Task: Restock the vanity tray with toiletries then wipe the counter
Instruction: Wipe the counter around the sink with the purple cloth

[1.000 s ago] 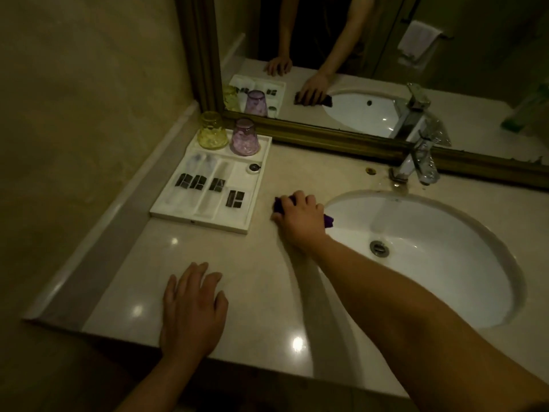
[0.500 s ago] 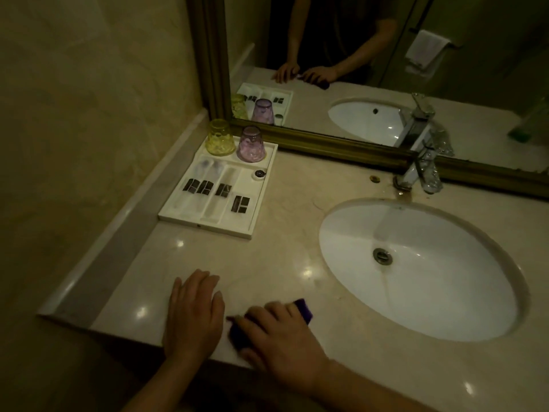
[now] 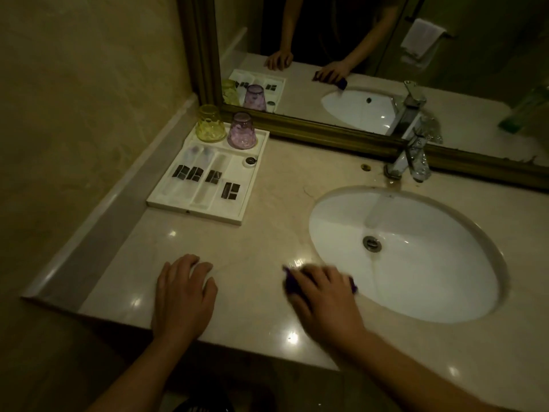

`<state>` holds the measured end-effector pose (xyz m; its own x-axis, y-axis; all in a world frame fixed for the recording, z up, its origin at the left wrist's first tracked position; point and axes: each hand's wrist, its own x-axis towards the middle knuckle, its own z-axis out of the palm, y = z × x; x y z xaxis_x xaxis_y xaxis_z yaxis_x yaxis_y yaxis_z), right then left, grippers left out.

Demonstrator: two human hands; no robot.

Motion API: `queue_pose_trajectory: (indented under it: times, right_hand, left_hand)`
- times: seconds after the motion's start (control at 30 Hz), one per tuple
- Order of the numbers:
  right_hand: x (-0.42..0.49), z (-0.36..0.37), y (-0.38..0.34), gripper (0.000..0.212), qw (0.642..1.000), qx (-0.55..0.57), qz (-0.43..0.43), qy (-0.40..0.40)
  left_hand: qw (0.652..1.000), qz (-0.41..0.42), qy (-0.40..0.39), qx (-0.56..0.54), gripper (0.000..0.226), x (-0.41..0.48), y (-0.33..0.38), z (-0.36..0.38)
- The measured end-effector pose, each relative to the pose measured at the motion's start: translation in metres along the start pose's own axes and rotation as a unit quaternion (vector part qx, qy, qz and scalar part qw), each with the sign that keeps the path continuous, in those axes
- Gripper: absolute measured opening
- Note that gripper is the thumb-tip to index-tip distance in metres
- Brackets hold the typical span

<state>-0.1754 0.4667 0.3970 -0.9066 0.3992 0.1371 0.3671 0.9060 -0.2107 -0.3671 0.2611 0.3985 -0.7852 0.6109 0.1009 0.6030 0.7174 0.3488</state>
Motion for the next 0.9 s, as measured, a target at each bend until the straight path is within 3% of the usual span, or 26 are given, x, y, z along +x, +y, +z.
queue_pose_trajectory:
  times: [0.1, 0.2, 0.33, 0.4, 0.57, 0.63, 0.73, 0.8, 0.9]
  right_hand:
    - [-0.104, 0.001, 0.018, 0.057, 0.999, -0.027, -0.027, 0.033]
    - [-0.119, -0.008, 0.035, 0.057, 0.995, -0.057, -0.075, 0.018]
    - [-0.026, -0.021, 0.014, 0.052, 0.993, -0.028, 0.112, 0.025]
    - [0.018, -0.011, -0.017, 0.052, 0.990, 0.000, 0.137, 0.022]
    - [0.009, 0.022, -0.105, 0.048, 0.996, 0.003, -0.086, -0.003]
    - [-0.025, 0.021, -0.092, 0.046, 0.995, 0.006, -0.102, 0.010]
    - [-0.079, 0.004, -0.032, 0.043, 0.998, -0.011, -0.035, 0.044]
    - [-0.111, -0.014, 0.015, 0.044, 0.995, -0.052, 0.063, 0.051]
    - [-0.134, -0.033, 0.071, 0.047, 0.964, -0.102, 0.239, 0.061]
  left_hand:
    - [1.000, -0.002, 0.003, 0.009, 0.047, 0.001, 0.001, 0.002]
    - [1.000, 0.001, 0.012, 0.018, 0.045, 0.001, 0.004, 0.003]
    - [0.999, 0.004, 0.021, 0.029, 0.040, 0.000, 0.005, 0.002]
    - [0.999, 0.003, 0.026, 0.025, 0.039, 0.000, 0.004, 0.002]
    - [0.998, 0.020, 0.049, 0.022, 0.038, 0.000, 0.000, 0.006]
    - [0.998, 0.023, 0.055, 0.016, 0.040, -0.001, -0.003, 0.008]
    - [0.998, 0.022, 0.053, 0.022, 0.041, -0.001, -0.004, 0.008]
    - [0.998, 0.021, 0.050, 0.030, 0.042, 0.000, -0.001, 0.007]
    - [0.998, 0.019, 0.041, 0.039, 0.044, -0.001, 0.003, 0.007]
